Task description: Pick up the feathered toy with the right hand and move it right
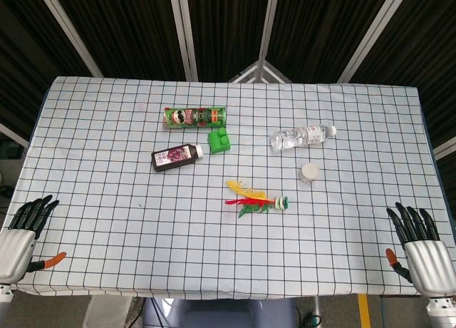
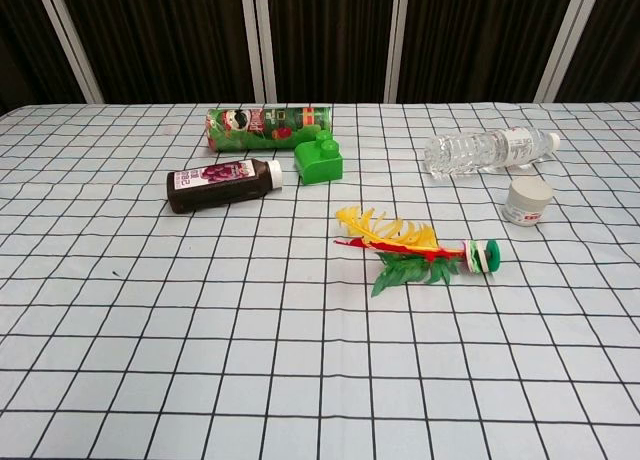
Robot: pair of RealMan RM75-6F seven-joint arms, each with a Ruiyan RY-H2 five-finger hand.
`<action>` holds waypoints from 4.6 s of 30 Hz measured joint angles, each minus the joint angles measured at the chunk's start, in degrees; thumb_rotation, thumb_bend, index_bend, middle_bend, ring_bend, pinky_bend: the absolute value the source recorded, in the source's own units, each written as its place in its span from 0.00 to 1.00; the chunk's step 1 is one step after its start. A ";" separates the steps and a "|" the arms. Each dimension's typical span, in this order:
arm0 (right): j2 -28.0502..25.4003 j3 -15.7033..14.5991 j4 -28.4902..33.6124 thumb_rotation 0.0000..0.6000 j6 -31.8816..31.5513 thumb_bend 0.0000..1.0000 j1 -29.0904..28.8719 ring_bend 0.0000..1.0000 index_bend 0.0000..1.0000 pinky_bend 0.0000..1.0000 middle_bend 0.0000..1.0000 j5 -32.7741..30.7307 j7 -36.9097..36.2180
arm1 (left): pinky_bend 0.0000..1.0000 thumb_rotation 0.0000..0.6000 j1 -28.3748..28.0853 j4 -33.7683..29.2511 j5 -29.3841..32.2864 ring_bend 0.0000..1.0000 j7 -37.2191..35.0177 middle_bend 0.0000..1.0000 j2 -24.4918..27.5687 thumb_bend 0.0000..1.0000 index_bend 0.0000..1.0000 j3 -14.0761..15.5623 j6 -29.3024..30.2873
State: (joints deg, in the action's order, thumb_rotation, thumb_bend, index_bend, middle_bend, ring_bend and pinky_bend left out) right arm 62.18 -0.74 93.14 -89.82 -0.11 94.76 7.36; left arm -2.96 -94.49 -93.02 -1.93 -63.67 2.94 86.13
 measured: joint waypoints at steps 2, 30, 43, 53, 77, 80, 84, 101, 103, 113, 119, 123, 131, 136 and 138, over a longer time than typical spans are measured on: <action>-0.01 -0.02 0.05 1.00 0.04 0.42 0.01 0.00 0.00 0.00 0.00 0.00 -0.03 | 0.00 1.00 0.01 -0.02 -0.01 0.00 0.05 0.00 -0.02 0.00 0.00 -0.01 0.03; 13.35 10.04 8.35 1.00 19.02 0.42 -17.30 0.00 0.44 0.00 0.18 -10.74 6.28 | 0.00 1.00 -0.37 -0.34 0.07 0.00 -0.75 0.00 0.25 0.00 0.00 0.06 -0.69; 35.21 13.23 1.36 1.00 25.59 0.42 -26.98 0.00 0.47 0.00 0.19 -22.57 19.29 | 0.00 1.00 -0.83 -1.08 1.02 0.00 -3.18 0.00 1.17 0.00 0.00 0.04 -1.95; 44.67 15.65 -6.49 1.00 26.30 0.42 -31.31 0.00 0.47 0.00 0.19 -27.50 21.36 | 0.00 1.00 -1.19 -1.77 1.62 0.00 -4.31 0.00 1.77 0.00 0.00 0.07 -2.91; 52.53 18.03 -16.72 1.00 26.00 0.42 -36.26 0.00 0.55 0.00 0.23 -29.43 18.70 | 0.00 1.00 -1.71 -2.41 1.57 0.00 -6.08 0.00 2.53 0.00 0.00 0.36 -3.91; 52.64 17.92 -16.74 1.00 25.89 0.44 -36.38 0.00 0.59 0.00 0.24 -29.42 18.72 | 0.00 1.00 -1.73 -2.45 1.54 0.00 -6.12 0.00 2.55 0.00 0.00 0.39 -3.94; 52.81 17.68 -16.65 1.00 25.87 0.49 -36.33 0.00 0.64 0.00 0.25 -29.68 18.53 | 0.00 1.00 -1.72 -2.49 1.50 0.00 -6.05 0.00 2.54 0.00 0.00 0.44 -3.94; 47.81 18.69 -9.33 1.00 22.71 0.53 -35.49 0.00 0.65 0.00 0.26 -29.40 20.13 | 0.00 1.00 -1.81 -2.54 1.80 0.00 -5.71 0.00 2.49 0.00 0.00 0.39 -4.18; 45.58 19.32 -6.87 1.00 21.71 0.53 -35.06 0.00 0.65 0.00 0.26 -29.34 20.96 | 0.00 1.00 -1.83 -2.59 1.79 0.00 -5.50 0.00 2.51 0.00 0.00 0.46 -4.28; 31.35 20.34 3.17 1.00 17.23 0.53 -30.43 0.00 0.65 0.00 0.26 -29.16 23.78 | 0.00 1.00 -1.63 -2.81 1.77 0.00 -3.94 0.00 2.42 0.00 0.00 0.72 -4.27; 22.80 20.48 6.71 1.00 15.08 0.53 -26.12 0.00 0.64 0.00 0.26 -29.99 22.10 | 0.00 1.00 -1.51 -3.02 1.99 0.00 -2.99 0.00 2.28 0.00 0.00 0.77 -4.28; 17.65 19.90 8.76 1.00 14.29 0.53 -23.09 0.00 0.50 0.00 0.26 -30.25 19.04 | 0.00 1.00 -1.47 -3.20 2.38 0.00 -2.38 0.00 2.14 0.00 0.00 0.69 -4.42; 11.77 16.21 12.00 1.00 13.46 0.50 -18.43 0.00 0.12 0.00 0.17 -29.24 13.60 | 0.00 1.00 -1.39 -3.47 2.85 0.00 -1.57 0.00 1.97 0.00 0.00 0.60 -4.56; 10.66 14.64 12.52 1.00 13.34 0.48 -17.41 0.00 0.03 0.00 0.10 -28.63 12.73 | 0.00 1.00 -1.30 -3.47 2.90 0.00 -1.44 0.00 1.92 0.00 0.00 0.55 -4.40; 10.23 14.26 12.68 1.00 13.05 0.48 -17.07 0.00 0.02 0.00 0.09 -27.95 12.22 | 0.00 1.00 -1.28 -3.43 2.89 0.00 -1.47 0.00 1.91 0.00 0.00 0.53 -4.35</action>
State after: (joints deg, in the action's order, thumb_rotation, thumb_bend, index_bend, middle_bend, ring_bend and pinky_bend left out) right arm 72.41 13.51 105.82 -76.77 -17.18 66.81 19.58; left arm -4.24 -97.92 -90.13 -3.40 -61.76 3.47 81.78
